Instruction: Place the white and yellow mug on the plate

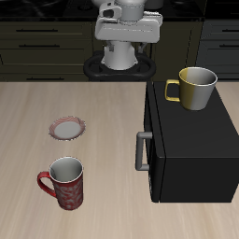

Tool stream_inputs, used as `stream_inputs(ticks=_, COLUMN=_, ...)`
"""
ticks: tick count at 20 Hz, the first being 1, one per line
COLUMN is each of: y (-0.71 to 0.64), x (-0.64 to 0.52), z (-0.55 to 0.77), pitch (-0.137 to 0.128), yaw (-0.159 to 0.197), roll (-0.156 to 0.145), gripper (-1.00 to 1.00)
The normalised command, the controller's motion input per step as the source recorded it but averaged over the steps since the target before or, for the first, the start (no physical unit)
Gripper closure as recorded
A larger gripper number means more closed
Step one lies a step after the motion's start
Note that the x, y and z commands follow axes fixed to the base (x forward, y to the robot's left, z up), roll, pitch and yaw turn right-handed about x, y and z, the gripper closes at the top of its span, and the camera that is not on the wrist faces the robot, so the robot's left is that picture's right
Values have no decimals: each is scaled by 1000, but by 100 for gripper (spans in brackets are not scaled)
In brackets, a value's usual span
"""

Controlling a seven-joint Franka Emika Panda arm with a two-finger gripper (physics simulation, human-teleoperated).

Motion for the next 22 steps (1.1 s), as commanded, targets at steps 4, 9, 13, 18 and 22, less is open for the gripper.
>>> stream_inputs(ticks=4, y=283, x=-38, z=238, pitch=-38, yaw=-31, roll=52, gripper=-100)
stream_inputs(ticks=9, y=359, x=38, z=223, pitch=-32, yaw=-14, roll=16, gripper=-100)
stream_inputs(ticks=13, y=366, x=94, z=185, pitch=-23, yaw=-18, roll=9, gripper=-100)
stream_inputs(ticks=18, y=211, x=129, z=88, pitch=-11, yaw=-29, roll=-9, gripper=-100)
stream_inputs(ticks=22, y=192, x=253, z=152, pitch=-30, yaw=-38, roll=-29, gripper=-100)
